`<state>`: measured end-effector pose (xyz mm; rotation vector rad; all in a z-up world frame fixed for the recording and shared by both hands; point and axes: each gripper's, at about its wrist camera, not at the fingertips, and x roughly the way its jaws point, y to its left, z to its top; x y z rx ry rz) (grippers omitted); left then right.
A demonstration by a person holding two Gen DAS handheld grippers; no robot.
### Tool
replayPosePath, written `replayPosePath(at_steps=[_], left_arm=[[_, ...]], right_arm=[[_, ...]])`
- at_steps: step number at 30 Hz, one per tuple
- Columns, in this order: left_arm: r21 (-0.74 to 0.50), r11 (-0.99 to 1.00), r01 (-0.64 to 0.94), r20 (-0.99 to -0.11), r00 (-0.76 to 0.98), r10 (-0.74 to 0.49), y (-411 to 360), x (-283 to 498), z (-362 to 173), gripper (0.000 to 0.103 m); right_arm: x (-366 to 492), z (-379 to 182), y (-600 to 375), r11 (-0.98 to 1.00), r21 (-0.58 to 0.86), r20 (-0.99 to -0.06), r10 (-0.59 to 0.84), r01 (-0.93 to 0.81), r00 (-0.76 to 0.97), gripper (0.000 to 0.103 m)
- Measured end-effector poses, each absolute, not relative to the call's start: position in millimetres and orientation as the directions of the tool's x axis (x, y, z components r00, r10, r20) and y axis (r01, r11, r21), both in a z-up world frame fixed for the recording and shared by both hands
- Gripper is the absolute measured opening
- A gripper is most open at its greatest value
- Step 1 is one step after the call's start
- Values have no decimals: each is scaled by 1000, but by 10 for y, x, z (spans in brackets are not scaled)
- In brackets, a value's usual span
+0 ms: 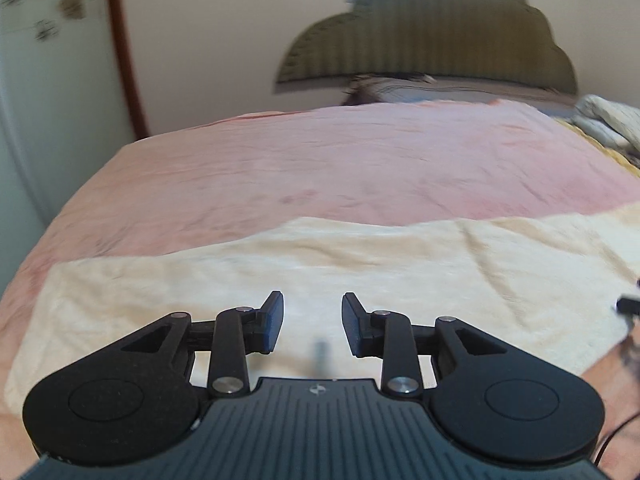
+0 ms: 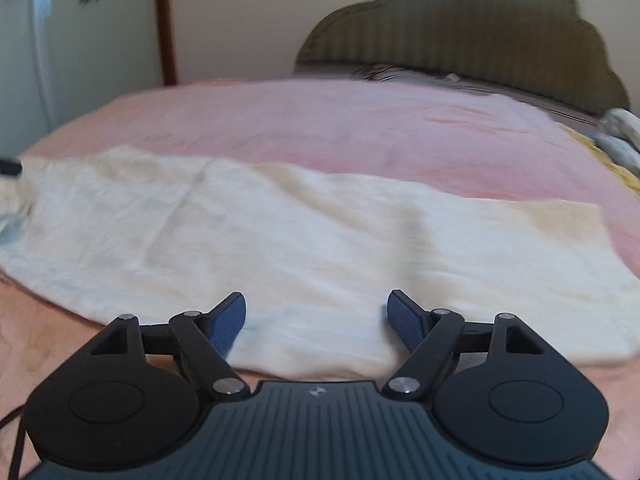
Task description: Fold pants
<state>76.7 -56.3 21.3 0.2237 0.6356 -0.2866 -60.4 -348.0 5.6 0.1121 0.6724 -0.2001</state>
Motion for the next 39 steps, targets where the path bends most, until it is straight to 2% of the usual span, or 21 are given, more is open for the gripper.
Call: replayPosePath(at_steps=[4,6,8,11,13,17,21,25,27,29,32,35,38,39], left_arm=[[111,904,414,-606,749,-268,-965,754,140,42],[125,893,433,-593,754,-282,-1123,766,54,49],[136,886,443,-611,741,-277,-1246,779,-61,49],[109,883,457,-639,712,-291,-1330,759,-149,48],[90,877,472,-619,716,-322,-1356,735,-132,49],[130,822,555,-640,680,-358,-1558,683,-238,56],[137,769,624,-699,611,-371,-1734,626,-418,56],[137,742,656,-673,611,-417,-1939,599,-352,57],[137,758,638,-654,633,-415,-2067,645,-346,62],[135,779,612,-664,640,-388,-2203,720,-378,63],[138,761,633,-723,590,-359,-2347,809,-540,68],[155,754,638,-701,610,-371,-2341,758,-510,69],[125,766,630,-702,602,-380,-2309,792,-469,69],[115,771,626,-702,600,-383,-2297,815,-456,69]], right_arm=[[-706,139,-3979,938,112,-598,-199,327,777,78],[-638,57,-4203,940,147,-634,-150,309,759,78],[-632,-71,-4368,920,114,-654,-215,375,726,78],[-958,81,-4419,852,127,-561,-361,508,745,78],[-1212,147,-4467,802,221,-493,-399,555,773,78],[-1477,-26,-4679,712,471,-519,-254,521,816,78],[-1521,-212,-4767,635,597,-507,-174,490,844,80],[-1424,-272,-4846,616,633,-475,-170,469,863,80],[-1398,-310,-4938,588,662,-449,-184,464,874,80],[-1383,-347,-5040,556,691,-419,-212,462,883,78],[-1301,-377,-5175,525,715,-400,-234,461,886,78],[-1184,-393,-5285,512,717,-394,-260,472,881,78],[-1098,-402,-5358,508,710,-395,-287,488,873,75],[-1070,-424,-5399,496,708,-409,-292,503,865,61]])
